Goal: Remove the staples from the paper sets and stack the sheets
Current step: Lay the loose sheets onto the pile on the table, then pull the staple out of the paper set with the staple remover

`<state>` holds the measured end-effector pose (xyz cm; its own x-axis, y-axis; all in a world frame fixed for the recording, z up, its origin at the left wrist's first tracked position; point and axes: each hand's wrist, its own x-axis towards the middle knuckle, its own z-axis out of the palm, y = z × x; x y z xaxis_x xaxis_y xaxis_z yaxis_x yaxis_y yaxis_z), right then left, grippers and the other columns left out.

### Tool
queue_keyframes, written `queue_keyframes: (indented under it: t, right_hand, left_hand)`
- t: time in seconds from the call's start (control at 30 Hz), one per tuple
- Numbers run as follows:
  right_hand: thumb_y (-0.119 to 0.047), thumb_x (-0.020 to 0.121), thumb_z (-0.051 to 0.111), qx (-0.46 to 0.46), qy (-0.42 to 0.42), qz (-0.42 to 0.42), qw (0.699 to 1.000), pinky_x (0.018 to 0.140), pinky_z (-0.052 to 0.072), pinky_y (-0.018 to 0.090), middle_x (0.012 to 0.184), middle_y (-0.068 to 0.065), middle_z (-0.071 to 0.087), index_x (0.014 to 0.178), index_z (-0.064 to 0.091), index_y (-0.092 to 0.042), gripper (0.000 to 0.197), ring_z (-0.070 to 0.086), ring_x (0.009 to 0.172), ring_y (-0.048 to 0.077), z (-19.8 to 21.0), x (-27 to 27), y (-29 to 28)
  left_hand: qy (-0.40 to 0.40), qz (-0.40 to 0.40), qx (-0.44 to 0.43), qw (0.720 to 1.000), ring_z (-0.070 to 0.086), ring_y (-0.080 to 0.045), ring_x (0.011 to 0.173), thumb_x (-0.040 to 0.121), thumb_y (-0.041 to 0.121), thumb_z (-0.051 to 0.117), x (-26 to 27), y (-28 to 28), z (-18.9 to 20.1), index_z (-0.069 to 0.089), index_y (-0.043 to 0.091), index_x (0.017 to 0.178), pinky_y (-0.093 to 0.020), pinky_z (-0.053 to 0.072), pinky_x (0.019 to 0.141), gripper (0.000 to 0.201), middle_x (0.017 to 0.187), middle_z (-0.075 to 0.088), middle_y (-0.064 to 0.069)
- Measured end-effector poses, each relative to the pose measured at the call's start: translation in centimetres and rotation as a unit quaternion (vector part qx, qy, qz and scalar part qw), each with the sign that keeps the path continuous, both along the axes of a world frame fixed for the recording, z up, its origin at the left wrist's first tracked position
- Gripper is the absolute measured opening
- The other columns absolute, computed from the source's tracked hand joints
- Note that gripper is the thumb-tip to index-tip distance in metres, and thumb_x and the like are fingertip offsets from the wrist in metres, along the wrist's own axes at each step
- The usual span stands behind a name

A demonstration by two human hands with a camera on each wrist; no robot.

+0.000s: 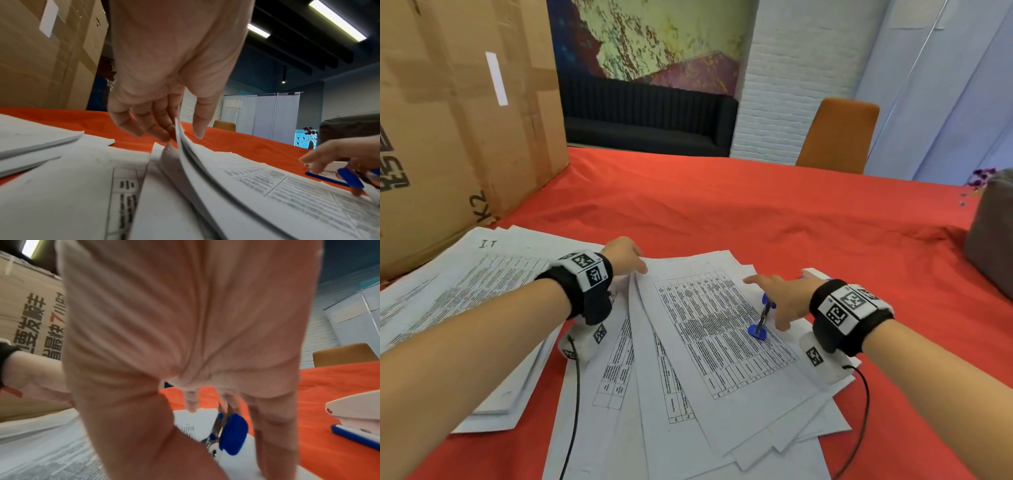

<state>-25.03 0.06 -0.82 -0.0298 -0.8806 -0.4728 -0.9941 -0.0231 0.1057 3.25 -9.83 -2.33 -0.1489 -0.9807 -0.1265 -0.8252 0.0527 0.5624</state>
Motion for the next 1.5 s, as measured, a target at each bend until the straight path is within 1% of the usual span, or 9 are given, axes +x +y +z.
queue_keyframes:
  t: [0.07,0.17,0.4,0.63,0.8,0.97,1.13,1.37,1.5]
  right_hand:
    - [-0.02,0.07,0.078,0.01,-0.006,-0.012,1.0,0.101,0.043,0.045,0.147,0.009,0.031,0.15,0.002,-0.033,0.111,0.048,0.124,0.03,0.0,-0.6,0.4]
    - [-0.051,0.056,0.086,0.02,-0.044,-0.023,0.999,0.109,0.038,0.042,0.154,0.004,0.022,0.151,0.002,-0.032,0.128,0.037,0.136,0.026,-0.4,-0.8,1.0]
    - [-0.052,0.074,0.074,-0.05,-0.077,0.014,0.996,0.092,0.048,0.035,0.13,0.006,0.045,0.135,0.038,-0.013,0.082,0.052,0.11,0.023,-1.6,1.2,0.6]
    - [-0.034,0.084,0.07,-0.081,-0.126,0.042,0.988,0.07,0.041,0.023,0.103,0.002,0.061,0.115,0.058,-0.011,0.04,0.055,0.086,0.016,-0.7,1.8,-0.2]
    - [-0.016,0.082,0.074,-0.076,-0.352,-0.091,0.929,0.073,0.058,0.027,0.081,0.011,0.071,0.089,0.064,-0.001,0.02,0.066,0.063,0.013,-0.8,3.4,-1.5]
    - [-0.008,0.083,0.072,-0.06,-0.481,-0.18,0.856,0.066,0.058,0.025,0.064,0.012,0.064,0.085,0.066,0.007,0.016,0.06,0.051,0.015,-0.9,6.8,-2.4]
    - [-0.005,0.084,0.07,-0.082,-0.555,-0.212,0.8,0.043,0.046,0.018,0.063,0.013,0.054,0.069,0.059,0.0,0.02,0.052,0.037,0.012,-0.8,9.3,-2.7]
    - [-0.063,0.087,0.049,-0.101,-0.527,-0.147,0.831,0.061,0.057,0.031,0.092,0.01,0.064,0.107,0.067,-0.007,0.062,0.063,0.066,0.019,-0.8,9.9,-1.9]
    - [-0.049,0.095,0.046,-0.005,-0.594,-0.159,0.788,0.081,0.058,0.038,0.11,0.013,0.053,0.117,0.064,-0.013,0.046,0.063,0.083,0.025,-0.9,9.0,-1.9]
  left_hand:
    - [0.023,0.021,0.03,0.999,0.052,-0.022,0.062,0.08,0.013,0.072,0.2,0.0,-0.2,0.057,0.008,0.074,-0.029,0.044,0.056,0.017,0.073,0.055,-0.007]
    - [0.095,0.031,0.064,0.993,0.055,-0.022,0.06,0.083,0.011,0.07,0.1,0.5,-0.5,0.052,0.006,0.086,-0.021,0.045,0.045,0.019,0.071,0.056,-0.008]
    - [0.326,-0.025,0.244,0.913,0.062,-0.031,0.1,0.092,-0.005,0.051,-1.0,1.9,-0.8,0.055,0.003,0.12,-0.041,0.052,0.088,0.03,0.117,0.064,-0.016]
    - [0.275,-0.016,0.198,0.941,0.063,-0.023,0.088,0.092,-0.008,0.049,0.6,2.7,-1.4,0.054,0.007,0.122,-0.029,0.056,0.058,0.034,0.105,0.065,-0.009]
    - [0.159,-0.04,0.178,0.97,0.062,-0.028,0.1,0.089,-0.007,0.054,2.9,3.4,-1.3,0.049,0.007,0.128,-0.039,0.055,0.082,0.042,0.114,0.063,-0.012]
    - [0.017,-0.072,-0.126,0.989,0.047,-0.028,0.121,0.085,0.008,0.063,1.4,5.2,-0.3,0.027,0.012,0.145,-0.04,0.042,0.1,0.069,0.138,0.042,-0.016]
    - [0.323,-0.091,0.274,0.901,0.067,-0.028,0.095,0.097,0.011,0.051,-1.6,8.7,-0.7,0.05,-0.008,0.118,-0.028,0.058,0.08,0.029,0.118,0.058,-0.023]
    - [0.42,-0.015,0.277,0.864,0.066,-0.023,0.086,0.094,-0.002,0.05,-1.7,7.9,-1.4,0.053,-0.013,0.11,-0.02,0.058,0.065,0.019,0.108,0.058,-0.023]
    - [0.404,-0.011,0.247,0.881,0.065,-0.025,0.086,0.093,-0.008,0.049,-1.5,7.4,-1.7,0.05,-0.005,0.119,-0.024,0.058,0.072,0.027,0.112,0.058,-0.025]
